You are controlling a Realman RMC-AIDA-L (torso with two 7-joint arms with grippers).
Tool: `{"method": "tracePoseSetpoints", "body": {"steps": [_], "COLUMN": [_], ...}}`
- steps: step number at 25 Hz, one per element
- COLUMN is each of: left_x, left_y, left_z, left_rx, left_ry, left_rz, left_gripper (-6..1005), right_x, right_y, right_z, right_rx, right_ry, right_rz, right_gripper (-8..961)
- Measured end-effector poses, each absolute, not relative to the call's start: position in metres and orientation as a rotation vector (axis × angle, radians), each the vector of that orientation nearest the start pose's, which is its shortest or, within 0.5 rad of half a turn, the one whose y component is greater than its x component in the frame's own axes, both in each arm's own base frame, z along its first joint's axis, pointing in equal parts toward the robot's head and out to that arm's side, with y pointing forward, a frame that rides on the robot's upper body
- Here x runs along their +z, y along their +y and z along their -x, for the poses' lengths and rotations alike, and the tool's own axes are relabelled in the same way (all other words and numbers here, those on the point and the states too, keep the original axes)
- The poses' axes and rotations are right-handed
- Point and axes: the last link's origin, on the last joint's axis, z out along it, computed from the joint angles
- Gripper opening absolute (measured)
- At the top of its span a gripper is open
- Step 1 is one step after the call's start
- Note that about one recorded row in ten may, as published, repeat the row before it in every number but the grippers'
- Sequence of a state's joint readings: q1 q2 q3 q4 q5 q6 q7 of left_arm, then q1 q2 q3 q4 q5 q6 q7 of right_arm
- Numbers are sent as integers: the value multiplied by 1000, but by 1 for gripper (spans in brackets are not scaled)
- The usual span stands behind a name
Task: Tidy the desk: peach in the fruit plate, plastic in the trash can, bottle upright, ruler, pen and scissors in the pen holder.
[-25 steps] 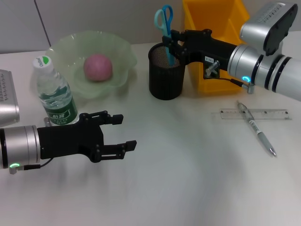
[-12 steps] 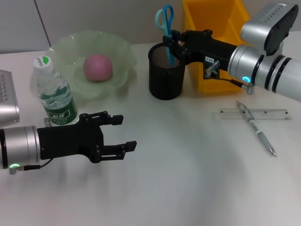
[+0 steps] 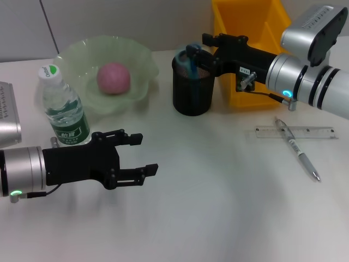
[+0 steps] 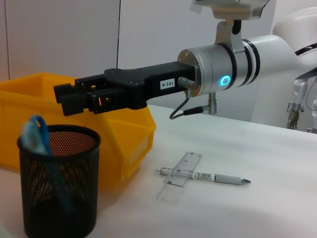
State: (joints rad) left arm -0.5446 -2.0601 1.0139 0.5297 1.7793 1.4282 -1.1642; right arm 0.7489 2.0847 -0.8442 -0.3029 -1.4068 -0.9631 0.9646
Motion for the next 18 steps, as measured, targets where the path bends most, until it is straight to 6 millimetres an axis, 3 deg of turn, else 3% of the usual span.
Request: {"method": "tracePoseSetpoints", "body": {"steps": [9,18], "left_x": [-42,-41], "left_y": [327,327], "left_z": [248,248], "left_rx": [-652,-652], "left_ry": [-351,-350], "left_rz": [2839,2840], "left_gripper": [797,797], "right_x": [-27,-23], "right_y": [424,426], "right_z": [-224,-221], "right_rx": [756,779], "right_ry": [520,510], "right_rz": [2224,2211], "right_gripper": [751,776]}}
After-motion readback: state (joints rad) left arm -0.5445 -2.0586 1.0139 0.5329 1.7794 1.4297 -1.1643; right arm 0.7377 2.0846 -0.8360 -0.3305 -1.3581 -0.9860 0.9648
